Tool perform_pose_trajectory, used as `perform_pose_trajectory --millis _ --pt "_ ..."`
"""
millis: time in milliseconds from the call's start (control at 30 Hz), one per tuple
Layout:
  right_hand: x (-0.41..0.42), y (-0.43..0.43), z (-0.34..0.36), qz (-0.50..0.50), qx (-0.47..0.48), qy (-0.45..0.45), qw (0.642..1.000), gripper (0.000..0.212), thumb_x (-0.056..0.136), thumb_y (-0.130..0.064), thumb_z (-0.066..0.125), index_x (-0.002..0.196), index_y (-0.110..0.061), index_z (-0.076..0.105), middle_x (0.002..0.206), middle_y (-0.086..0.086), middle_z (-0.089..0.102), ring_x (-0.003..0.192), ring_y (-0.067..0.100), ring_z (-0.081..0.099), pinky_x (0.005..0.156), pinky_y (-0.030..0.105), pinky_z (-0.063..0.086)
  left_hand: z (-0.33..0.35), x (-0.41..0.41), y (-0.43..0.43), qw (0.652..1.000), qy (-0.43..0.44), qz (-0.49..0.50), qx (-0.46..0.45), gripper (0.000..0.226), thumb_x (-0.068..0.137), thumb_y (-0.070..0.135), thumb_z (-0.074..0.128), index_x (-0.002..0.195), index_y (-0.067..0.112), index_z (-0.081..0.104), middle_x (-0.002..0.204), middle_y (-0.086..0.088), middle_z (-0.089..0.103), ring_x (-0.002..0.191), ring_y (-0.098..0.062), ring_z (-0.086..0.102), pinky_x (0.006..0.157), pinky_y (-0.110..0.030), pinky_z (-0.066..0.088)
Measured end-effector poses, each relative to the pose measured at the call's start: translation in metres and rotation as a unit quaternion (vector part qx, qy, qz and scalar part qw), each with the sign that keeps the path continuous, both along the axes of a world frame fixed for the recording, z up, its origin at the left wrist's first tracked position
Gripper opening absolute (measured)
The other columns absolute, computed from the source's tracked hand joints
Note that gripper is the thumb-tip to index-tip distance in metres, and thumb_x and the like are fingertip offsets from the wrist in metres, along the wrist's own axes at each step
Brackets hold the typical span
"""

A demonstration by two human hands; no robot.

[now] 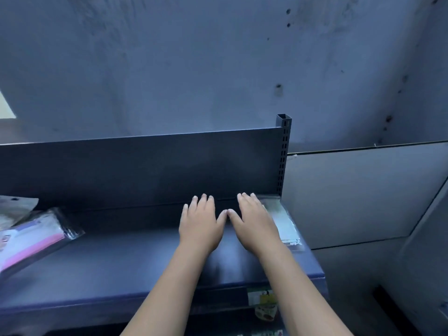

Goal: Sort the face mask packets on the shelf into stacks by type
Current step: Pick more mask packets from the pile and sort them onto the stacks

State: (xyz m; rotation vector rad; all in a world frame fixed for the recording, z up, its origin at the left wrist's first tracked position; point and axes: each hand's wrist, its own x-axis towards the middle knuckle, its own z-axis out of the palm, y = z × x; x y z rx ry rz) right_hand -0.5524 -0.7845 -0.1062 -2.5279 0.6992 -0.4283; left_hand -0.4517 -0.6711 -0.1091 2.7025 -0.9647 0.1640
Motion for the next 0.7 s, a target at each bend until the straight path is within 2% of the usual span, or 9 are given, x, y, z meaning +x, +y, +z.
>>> perform_pose_trajectory --millis 233,500,700 --pt "0.062 0.075 0.013 0.006 0.02 -0.004 1.0 0.066 0.11 -0.048 0.035 0.167 -0.015 0.024 0.175 -0.002 0.023 0.163 0.016 0.012 0.131 0.04 0.016 0.015 0.057 0.079 1.0 0.002 0.018 0.021 0.073 0.104 0.061 0.023 0.162 0.018 0.026 0.171 0.001 0.023 0.159 -0.023 0.012 0.127 -0.045 0.01" --pt "0.133 0.164 0.018 0.015 0.153 -0.004 0.988 0.07 0.109 -0.054 0.035 0.169 -0.02 0.019 0.177 -0.009 0.015 0.163 0.008 0.004 0.129 0.036 0.016 0.025 0.132 0.177 0.998 -0.004 0.032 0.046 0.071 0.105 0.059 0.025 0.161 0.016 0.028 0.169 -0.001 0.028 0.158 -0.023 0.016 0.127 -0.044 0.014" --pt "0.155 0.188 0.013 0.007 0.142 -0.005 0.99 0.068 0.11 -0.052 0.036 0.168 -0.02 0.021 0.176 -0.009 0.017 0.163 0.007 0.005 0.127 0.033 0.017 0.021 0.16 0.207 0.999 0.018 0.021 0.045 0.07 0.105 0.059 0.025 0.16 0.017 0.03 0.169 -0.001 0.028 0.158 -0.022 0.017 0.127 -0.044 0.012"
